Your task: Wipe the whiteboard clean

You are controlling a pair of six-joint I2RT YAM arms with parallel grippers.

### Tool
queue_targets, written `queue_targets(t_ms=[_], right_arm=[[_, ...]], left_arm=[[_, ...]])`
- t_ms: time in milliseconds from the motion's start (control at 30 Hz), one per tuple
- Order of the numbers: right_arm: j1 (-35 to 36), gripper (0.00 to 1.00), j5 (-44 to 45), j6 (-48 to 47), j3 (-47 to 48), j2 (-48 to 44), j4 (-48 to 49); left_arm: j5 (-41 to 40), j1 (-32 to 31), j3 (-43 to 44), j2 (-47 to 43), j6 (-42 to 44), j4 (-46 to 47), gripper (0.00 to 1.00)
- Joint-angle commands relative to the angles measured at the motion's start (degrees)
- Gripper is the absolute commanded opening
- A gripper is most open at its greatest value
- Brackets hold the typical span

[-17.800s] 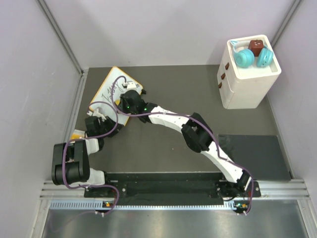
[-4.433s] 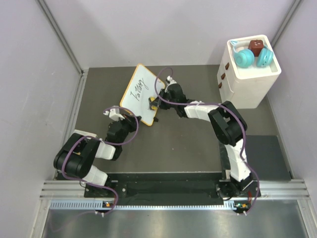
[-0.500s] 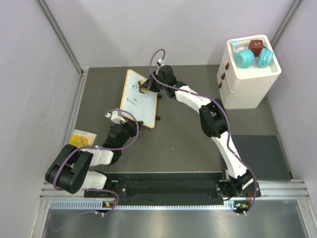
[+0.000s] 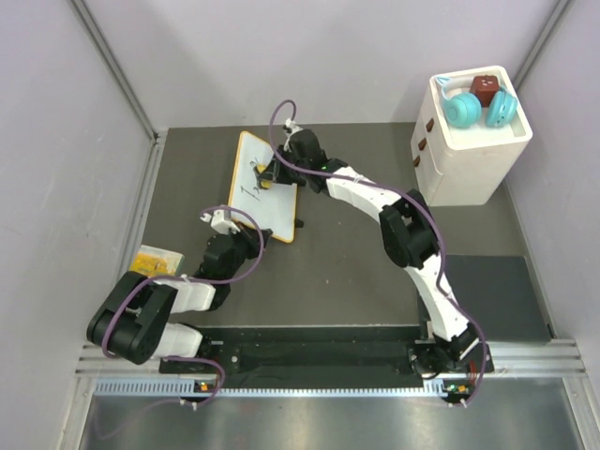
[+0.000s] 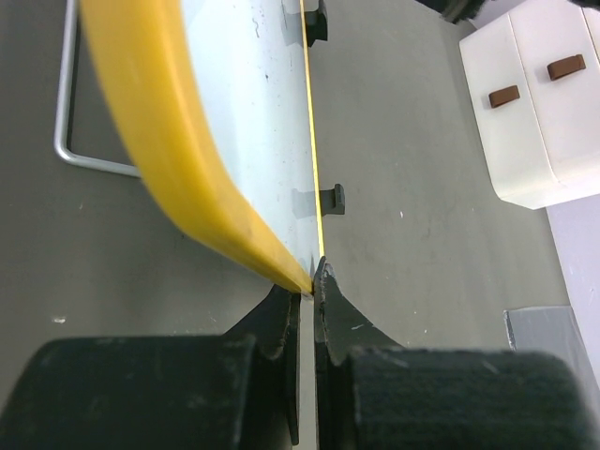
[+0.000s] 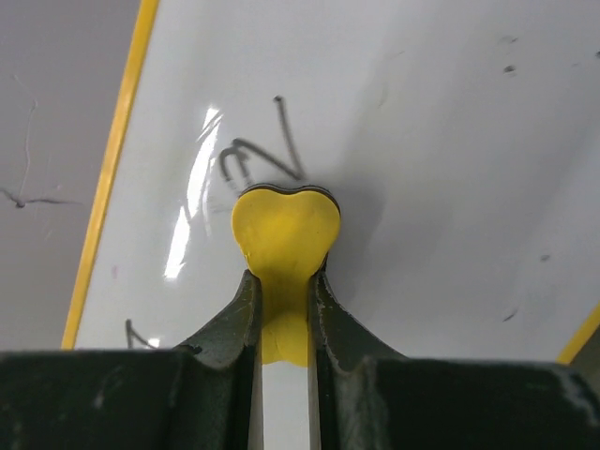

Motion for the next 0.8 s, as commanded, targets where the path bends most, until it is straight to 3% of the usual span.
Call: queue_targets(t_ms=[0,400,767], right_arm=[[7.30,0.00,-4.90,-2.57,-2.91,-3.85,-6.69],[11.35,0.00,-4.47,-3.53,-3.53,-8.08,-11.35],[10.92,0.00,12.14,-7.31,-1.68,-3.25,-19.35]], left_arm=[[4.61,-1.08,0.06,1.35,6.87,-4.53,0.00],[4.87,-1.08,-0.03,1.43,7.05,-4.18,0.00],[4.96,-1.08,-0.47,0.99,7.05,-3.74,0.00]])
